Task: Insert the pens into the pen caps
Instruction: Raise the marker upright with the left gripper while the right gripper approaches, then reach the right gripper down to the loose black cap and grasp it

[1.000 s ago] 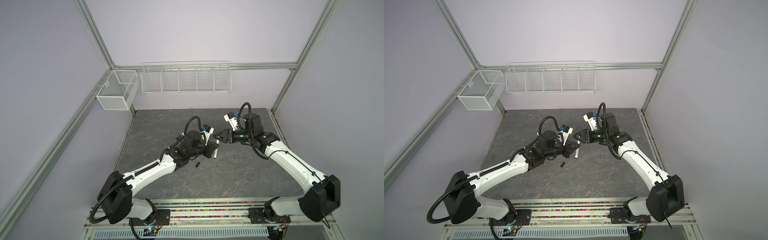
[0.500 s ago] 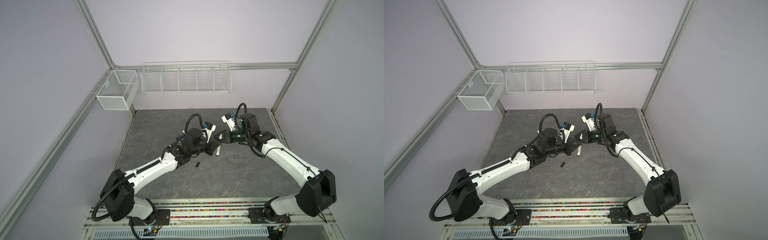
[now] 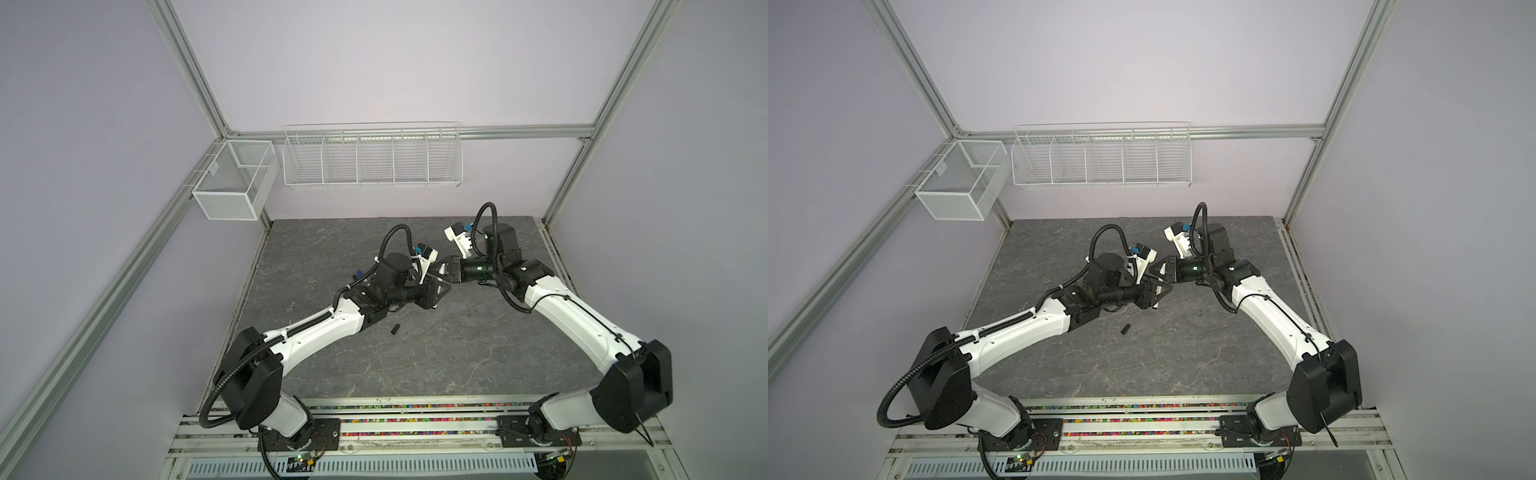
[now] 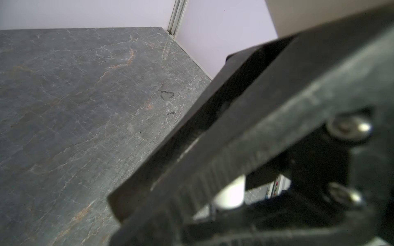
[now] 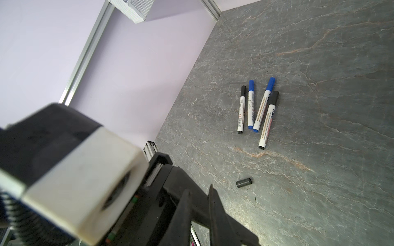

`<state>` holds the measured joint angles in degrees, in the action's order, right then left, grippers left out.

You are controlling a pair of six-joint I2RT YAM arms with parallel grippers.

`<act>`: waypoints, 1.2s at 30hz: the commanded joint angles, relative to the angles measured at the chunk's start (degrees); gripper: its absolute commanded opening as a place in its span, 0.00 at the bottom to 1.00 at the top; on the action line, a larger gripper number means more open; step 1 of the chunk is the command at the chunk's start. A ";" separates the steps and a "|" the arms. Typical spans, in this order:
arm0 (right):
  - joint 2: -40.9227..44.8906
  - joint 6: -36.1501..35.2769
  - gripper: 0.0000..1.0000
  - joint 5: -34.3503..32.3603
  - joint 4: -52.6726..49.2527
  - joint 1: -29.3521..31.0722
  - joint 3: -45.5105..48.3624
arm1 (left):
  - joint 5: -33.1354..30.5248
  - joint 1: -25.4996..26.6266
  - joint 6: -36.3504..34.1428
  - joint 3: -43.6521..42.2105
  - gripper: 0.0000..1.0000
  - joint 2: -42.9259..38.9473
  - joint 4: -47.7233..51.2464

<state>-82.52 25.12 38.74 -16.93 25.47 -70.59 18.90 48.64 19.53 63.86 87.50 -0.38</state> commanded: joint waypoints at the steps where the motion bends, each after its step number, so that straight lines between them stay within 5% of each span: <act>1: 0.89 0.65 0.14 1.52 0.93 -0.48 -1.11 | 1.54 0.13 -1.13 2.43 0.31 0.45 0.54; 7: 0.89 0.98 0.16 0.94 0.62 -1.33 -1.04 | 2.03 -0.08 -0.95 2.36 0.00 -0.38 1.78; 11: 1.94 0.59 0.53 -1.76 -0.04 -1.45 -0.79 | 0.66 -2.17 2.73 -0.84 0.00 -1.78 -0.44; 13: 2.39 -0.34 0.62 -4.27 -0.90 -1.31 -0.43 | -4.43 -4.34 7.00 -4.26 0.00 -3.30 -1.89; 22: -10.15 -18.38 0.66 -19.12 -23.70 8.25 -3.98 | -35.30 -11.44 18.63 -17.25 0.00 -15.36 5.22; 36: -38.64 -24.24 0.65 -19.59 -36.14 20.68 -20.40 | -42.70 -11.97 16.64 -21.62 0.00 -28.02 13.31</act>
<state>-119.39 3.73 20.05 -48.49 45.95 -87.81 -20.82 37.01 36.75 42.83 61.41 9.85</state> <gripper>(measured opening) 0.648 0.133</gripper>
